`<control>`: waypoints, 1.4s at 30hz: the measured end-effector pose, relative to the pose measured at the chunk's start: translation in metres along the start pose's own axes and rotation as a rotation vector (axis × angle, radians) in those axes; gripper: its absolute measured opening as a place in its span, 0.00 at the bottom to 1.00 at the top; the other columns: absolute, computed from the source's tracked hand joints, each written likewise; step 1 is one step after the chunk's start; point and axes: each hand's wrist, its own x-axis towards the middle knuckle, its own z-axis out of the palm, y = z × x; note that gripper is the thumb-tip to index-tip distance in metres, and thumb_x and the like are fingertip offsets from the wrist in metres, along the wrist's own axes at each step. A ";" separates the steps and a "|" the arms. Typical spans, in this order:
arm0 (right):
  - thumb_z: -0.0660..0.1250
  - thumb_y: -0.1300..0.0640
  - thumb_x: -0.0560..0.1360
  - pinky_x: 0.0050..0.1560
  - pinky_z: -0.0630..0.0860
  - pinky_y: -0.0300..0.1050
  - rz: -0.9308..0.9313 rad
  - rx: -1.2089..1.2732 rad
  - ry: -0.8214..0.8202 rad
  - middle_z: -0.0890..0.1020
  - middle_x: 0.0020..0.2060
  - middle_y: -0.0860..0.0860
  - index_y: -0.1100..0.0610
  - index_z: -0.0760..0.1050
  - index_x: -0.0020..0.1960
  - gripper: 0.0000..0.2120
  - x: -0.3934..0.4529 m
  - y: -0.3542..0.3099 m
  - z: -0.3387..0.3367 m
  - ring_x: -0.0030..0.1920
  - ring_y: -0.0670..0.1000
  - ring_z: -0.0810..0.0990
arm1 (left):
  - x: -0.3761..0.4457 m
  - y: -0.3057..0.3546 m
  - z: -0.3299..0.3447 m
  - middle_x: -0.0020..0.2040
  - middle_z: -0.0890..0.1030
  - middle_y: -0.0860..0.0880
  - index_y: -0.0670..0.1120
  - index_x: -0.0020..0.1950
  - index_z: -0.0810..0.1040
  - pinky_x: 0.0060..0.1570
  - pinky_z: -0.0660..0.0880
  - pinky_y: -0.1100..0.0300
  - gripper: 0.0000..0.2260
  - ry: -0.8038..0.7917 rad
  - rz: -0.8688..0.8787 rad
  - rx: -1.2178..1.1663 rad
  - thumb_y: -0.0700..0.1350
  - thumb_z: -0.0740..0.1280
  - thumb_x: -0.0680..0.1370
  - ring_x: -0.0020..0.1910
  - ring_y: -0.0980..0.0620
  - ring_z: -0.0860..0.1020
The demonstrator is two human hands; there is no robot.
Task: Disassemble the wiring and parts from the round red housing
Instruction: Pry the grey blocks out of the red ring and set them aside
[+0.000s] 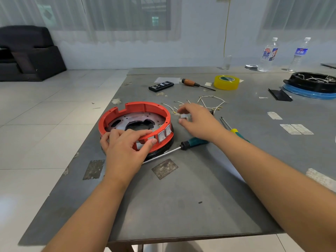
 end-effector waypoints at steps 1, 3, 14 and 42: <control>0.68 0.53 0.80 0.65 0.73 0.54 -0.025 0.026 0.004 0.81 0.59 0.50 0.54 0.78 0.62 0.12 -0.011 -0.004 0.000 0.61 0.51 0.78 | 0.000 0.001 0.000 0.46 0.83 0.61 0.60 0.59 0.87 0.64 0.57 0.51 0.17 -0.007 0.001 0.008 0.65 0.67 0.77 0.56 0.54 0.69; 0.66 0.54 0.81 0.62 0.75 0.54 -0.064 0.024 -0.029 0.81 0.53 0.49 0.54 0.79 0.57 0.07 -0.031 -0.007 0.001 0.56 0.50 0.78 | 0.000 0.002 0.000 0.50 0.84 0.60 0.60 0.59 0.87 0.64 0.58 0.50 0.17 -0.015 0.004 0.023 0.65 0.66 0.77 0.58 0.54 0.69; 0.60 0.30 0.77 0.67 0.61 0.52 -0.160 -0.223 -0.188 0.75 0.56 0.45 0.41 0.76 0.60 0.20 -0.060 0.008 0.014 0.62 0.48 0.72 | -0.004 0.012 -0.001 0.58 0.83 0.52 0.54 0.62 0.86 0.67 0.60 0.41 0.15 -0.005 0.065 0.178 0.58 0.68 0.79 0.66 0.44 0.73; 0.38 0.19 0.72 0.53 0.66 0.49 -0.260 -0.504 -0.067 0.77 0.35 0.43 0.45 0.74 0.44 0.37 -0.056 0.022 0.003 0.41 0.46 0.75 | 0.031 0.008 0.006 0.57 0.83 0.64 0.65 0.59 0.85 0.61 0.54 0.49 0.10 -0.105 -0.049 0.130 0.62 0.68 0.81 0.67 0.49 0.64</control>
